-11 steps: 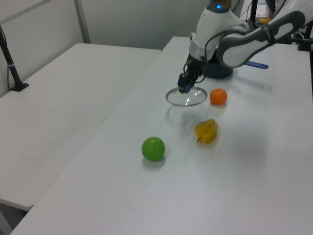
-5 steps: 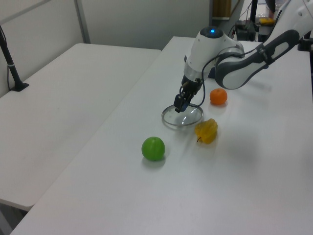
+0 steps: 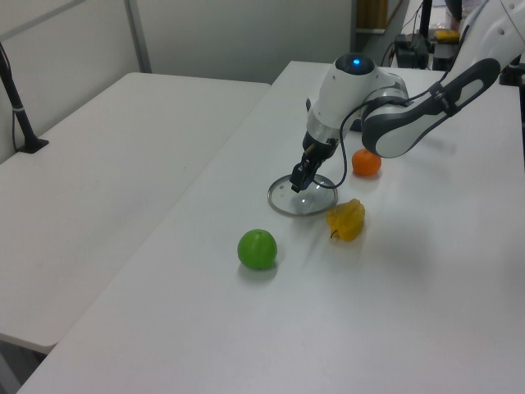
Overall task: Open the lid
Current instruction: 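Carry the glass lid off the pot and lower it onto the table, then open the gripper, release the knob and raise the gripper away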
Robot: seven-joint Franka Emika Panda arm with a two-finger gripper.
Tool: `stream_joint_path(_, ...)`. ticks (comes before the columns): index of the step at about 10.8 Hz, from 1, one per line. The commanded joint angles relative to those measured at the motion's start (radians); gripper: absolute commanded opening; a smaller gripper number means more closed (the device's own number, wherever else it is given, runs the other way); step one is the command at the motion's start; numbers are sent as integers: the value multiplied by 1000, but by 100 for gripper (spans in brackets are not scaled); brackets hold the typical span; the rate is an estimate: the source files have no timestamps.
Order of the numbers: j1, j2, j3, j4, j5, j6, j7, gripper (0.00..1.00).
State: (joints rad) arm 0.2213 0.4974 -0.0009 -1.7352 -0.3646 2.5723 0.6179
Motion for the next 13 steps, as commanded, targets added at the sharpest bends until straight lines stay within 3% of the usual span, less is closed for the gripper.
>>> stream_joint_path(1, 1, 0, -7, 28, -27, 11, 55, 100)
stream_joint_path(5, -54, -118, -11, 36, -8, -87, 2, 100)
stream_joint_path(7, -74, -183, -11, 36, 36, -174, -53, 100)
stream_joint_path(13, -161, -414, -14, 34, 275, -581, -467, 100)
